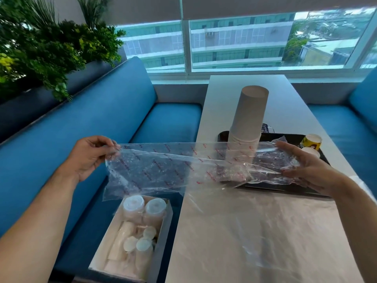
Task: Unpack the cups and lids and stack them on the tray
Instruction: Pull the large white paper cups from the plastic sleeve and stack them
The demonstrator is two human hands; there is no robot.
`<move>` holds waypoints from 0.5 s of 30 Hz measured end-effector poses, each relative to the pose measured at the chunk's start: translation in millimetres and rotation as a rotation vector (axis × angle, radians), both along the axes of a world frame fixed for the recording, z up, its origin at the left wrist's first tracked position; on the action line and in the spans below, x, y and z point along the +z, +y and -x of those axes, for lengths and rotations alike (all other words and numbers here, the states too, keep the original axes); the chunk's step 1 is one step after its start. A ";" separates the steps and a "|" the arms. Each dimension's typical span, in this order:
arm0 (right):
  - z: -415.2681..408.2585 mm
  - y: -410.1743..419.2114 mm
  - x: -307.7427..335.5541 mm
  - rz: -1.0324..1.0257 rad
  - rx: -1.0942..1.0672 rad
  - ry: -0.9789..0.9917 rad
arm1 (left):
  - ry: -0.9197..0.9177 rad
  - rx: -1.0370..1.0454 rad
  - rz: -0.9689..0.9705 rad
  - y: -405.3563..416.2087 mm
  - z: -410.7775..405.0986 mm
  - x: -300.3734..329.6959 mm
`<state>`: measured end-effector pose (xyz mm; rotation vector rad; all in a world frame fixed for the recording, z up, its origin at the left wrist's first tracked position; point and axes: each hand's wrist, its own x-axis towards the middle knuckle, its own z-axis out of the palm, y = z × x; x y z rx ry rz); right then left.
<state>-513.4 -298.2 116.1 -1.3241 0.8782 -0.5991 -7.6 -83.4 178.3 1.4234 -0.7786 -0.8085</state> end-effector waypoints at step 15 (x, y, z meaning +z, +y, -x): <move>2.3 7.8 8.5 -0.076 0.049 -0.073 | -0.058 -0.026 -0.058 6.7 -2.9 -7.0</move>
